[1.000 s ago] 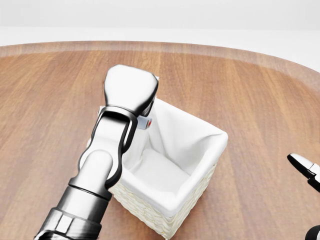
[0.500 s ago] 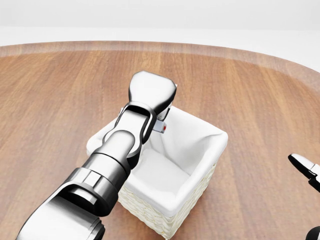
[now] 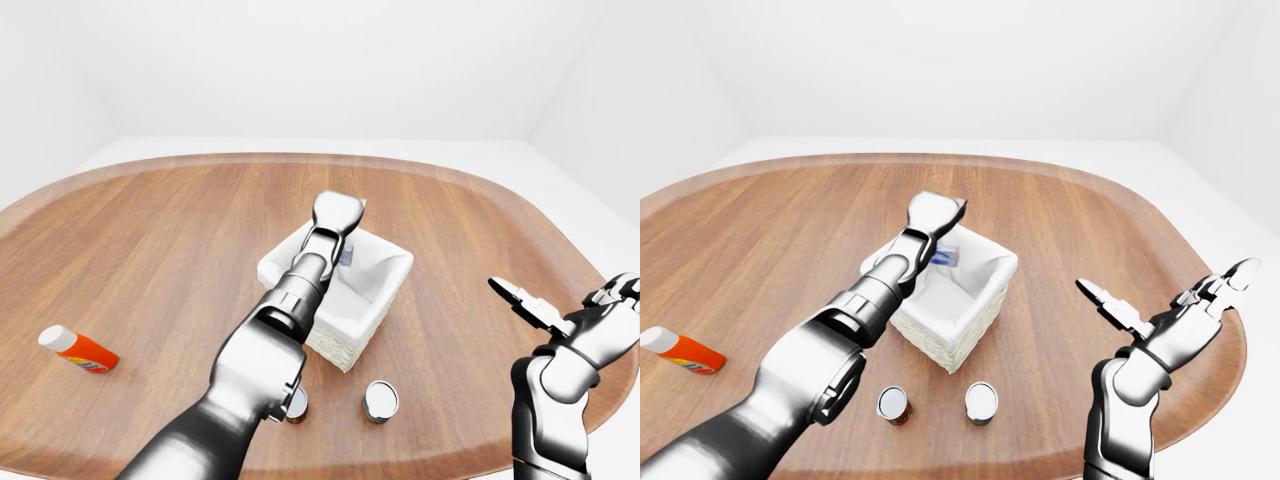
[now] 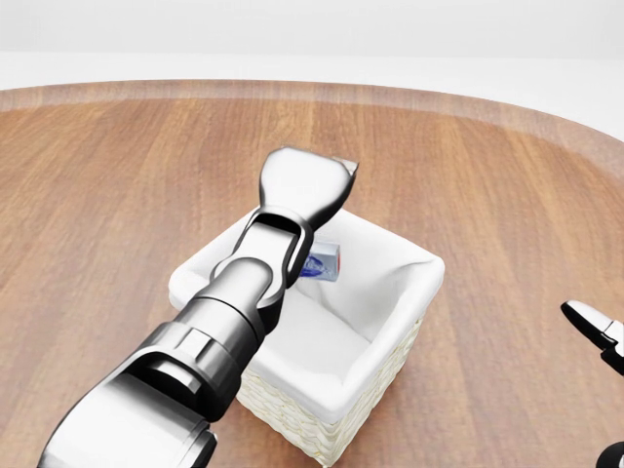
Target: Pick up the alphabet soup and the cream cheese box, and put them in the basket.
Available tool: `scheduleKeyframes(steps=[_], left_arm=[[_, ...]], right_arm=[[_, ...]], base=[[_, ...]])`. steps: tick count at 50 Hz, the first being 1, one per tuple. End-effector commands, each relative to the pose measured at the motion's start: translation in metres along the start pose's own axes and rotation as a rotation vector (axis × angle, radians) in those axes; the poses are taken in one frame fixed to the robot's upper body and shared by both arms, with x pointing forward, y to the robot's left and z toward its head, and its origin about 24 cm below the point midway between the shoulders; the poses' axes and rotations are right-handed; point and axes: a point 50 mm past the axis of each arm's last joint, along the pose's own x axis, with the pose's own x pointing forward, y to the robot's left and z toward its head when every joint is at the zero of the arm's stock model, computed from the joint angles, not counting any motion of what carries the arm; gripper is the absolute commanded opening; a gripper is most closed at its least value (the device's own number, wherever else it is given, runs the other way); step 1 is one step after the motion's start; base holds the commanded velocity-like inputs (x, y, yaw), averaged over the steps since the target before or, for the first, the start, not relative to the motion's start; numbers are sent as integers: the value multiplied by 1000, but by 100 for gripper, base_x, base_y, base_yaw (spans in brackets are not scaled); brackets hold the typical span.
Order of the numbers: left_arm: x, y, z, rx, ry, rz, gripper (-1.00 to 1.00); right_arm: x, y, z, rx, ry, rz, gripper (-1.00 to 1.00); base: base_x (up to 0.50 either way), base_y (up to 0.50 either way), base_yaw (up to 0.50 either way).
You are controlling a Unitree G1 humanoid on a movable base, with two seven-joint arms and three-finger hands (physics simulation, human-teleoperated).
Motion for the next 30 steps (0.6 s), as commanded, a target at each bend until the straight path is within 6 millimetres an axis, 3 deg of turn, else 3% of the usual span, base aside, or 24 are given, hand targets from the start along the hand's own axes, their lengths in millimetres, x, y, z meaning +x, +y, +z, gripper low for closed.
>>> scheduleKeyframes(steps=[1,10,17,25,30], left_arm=[[1,3,1,-30,7,5,100],[11,36,-5,-5,7,57,100],[17,90,-13,-77,16,176,100],[5,139,-30,-179,12,291,100],[-3,151,-47,-196,33,327,100]], right_arm=[[0,0,-1,-6,0,1,100],[0,1,0,-8,-2,3,100],[-1,0,-1,-13,1,3,100],[0,0,-3,-16,8,0,100],[0,0,-2,-9,5,0,100]], base=[[0,0,0],[0,0,0],[0,0,0],[0,0,0],[0,0,0]])
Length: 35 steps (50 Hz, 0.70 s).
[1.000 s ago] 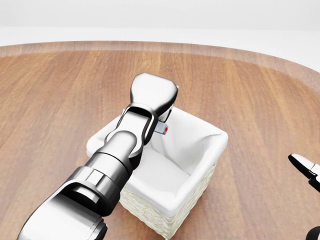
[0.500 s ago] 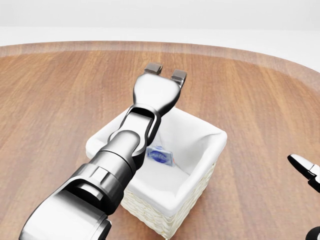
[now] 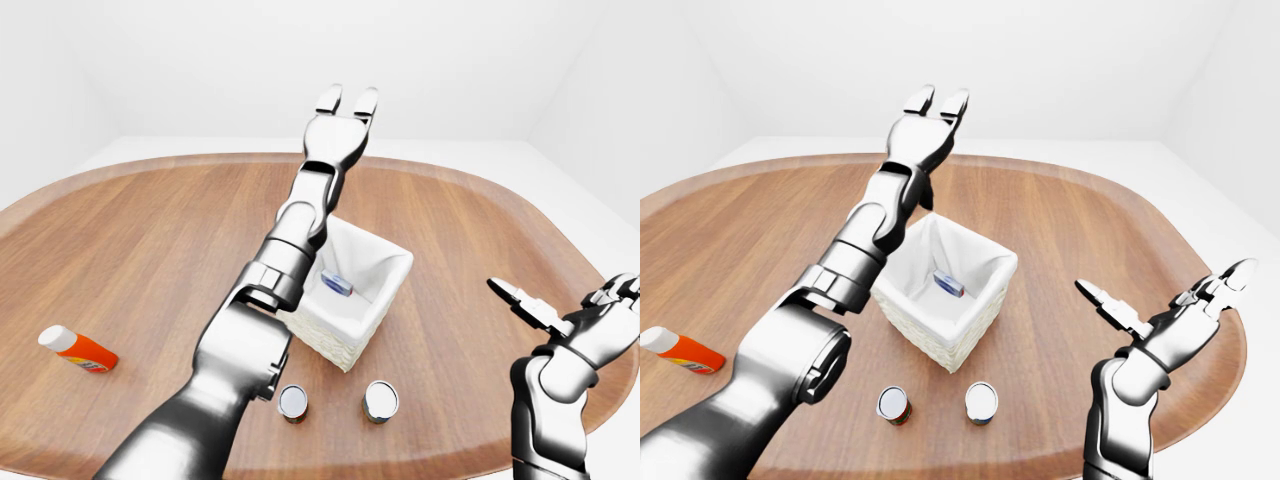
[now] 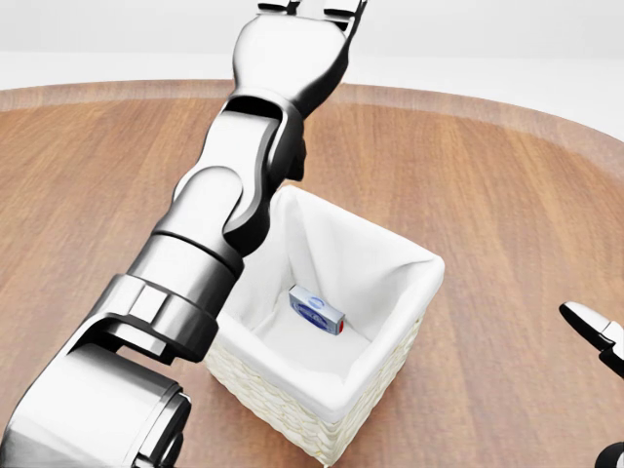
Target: Pick up the alphabet soup and the cream cheese box, and put them in the basket.
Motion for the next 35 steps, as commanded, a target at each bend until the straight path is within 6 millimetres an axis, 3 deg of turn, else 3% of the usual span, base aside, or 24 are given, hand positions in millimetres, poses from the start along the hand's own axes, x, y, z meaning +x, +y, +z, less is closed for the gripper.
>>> scheduleKeyframes(steps=[1,10,20,26,32,35], left_arm=[[-7,53,-22,-75,14,114,100],[-41,83,-44,4,53,278,100],[-104,71,-61,73,141,328,100],[-131,77,-72,65,184,364,100],[-156,69,-80,41,206,378,100],[-168,70,-86,145,263,425,100]], right_arm=[[0,0,0,2,3,-1,100],[1,0,2,8,-8,1,100],[1,0,1,8,-5,-1,100],[1,1,0,6,-1,1,100],[1,0,1,7,-2,0,100],[1,0,1,6,-3,-1,100]], base=[[0,0,0],[0,0,0],[0,0,0],[0,0,0],[0,0,0],[0,0,0]])
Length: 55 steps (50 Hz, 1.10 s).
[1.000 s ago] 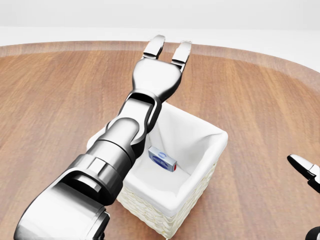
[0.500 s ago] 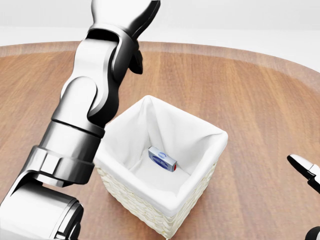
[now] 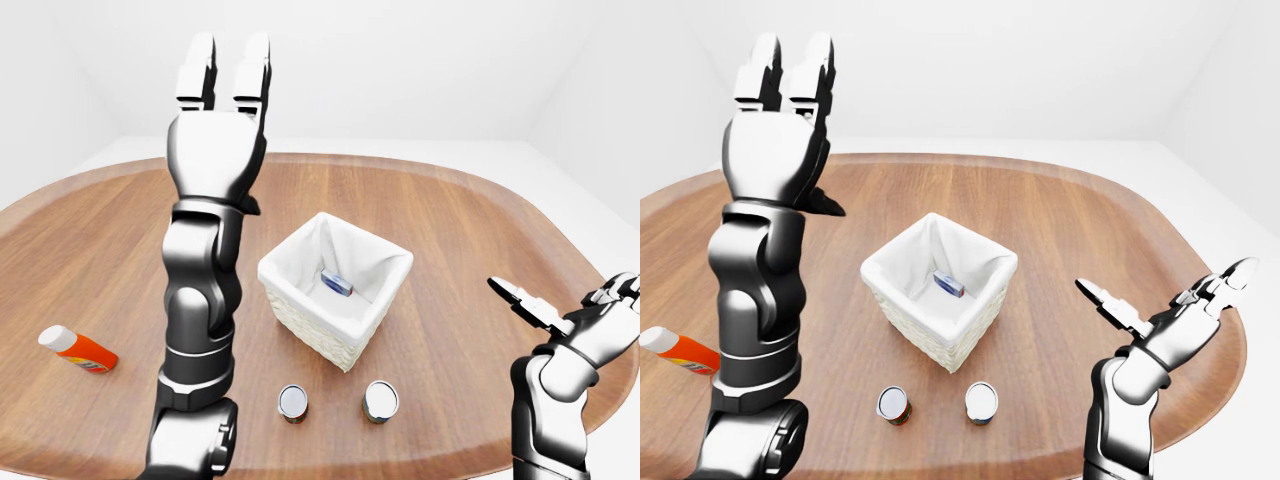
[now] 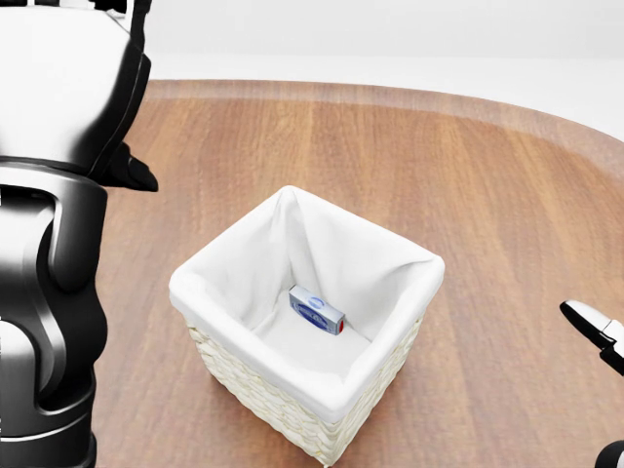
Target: Pick up the alphabet soup and the cream cheese box, and put them in the basket.
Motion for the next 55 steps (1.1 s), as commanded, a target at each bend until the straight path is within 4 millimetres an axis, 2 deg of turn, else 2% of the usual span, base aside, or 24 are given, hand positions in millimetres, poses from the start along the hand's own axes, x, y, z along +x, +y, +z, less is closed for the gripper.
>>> scheduleKeyframes(steps=[1,7,15,22,35,46,55], left_arm=[[-49,20,-25,75,88,91,100],[-67,29,-40,70,125,110,100],[-88,23,-67,50,189,112,100],[-106,32,-90,44,250,138,100],[-123,51,-121,37,323,163,100],[-138,43,-147,23,427,151,100],[-134,45,-144,23,409,152,100]], right_arm=[[1,0,0,3,0,-3,100],[1,0,0,0,-3,-1,100],[0,-1,1,2,-2,-4,100],[0,-1,1,-3,-4,-2,100],[0,0,-1,-3,3,-2,100],[1,-1,2,5,-5,-2,100],[1,-1,2,15,-3,-6,100]], base=[[0,0,0],[0,0,0],[0,0,0],[0,0,0],[0,0,0],[0,0,0],[0,0,0]])
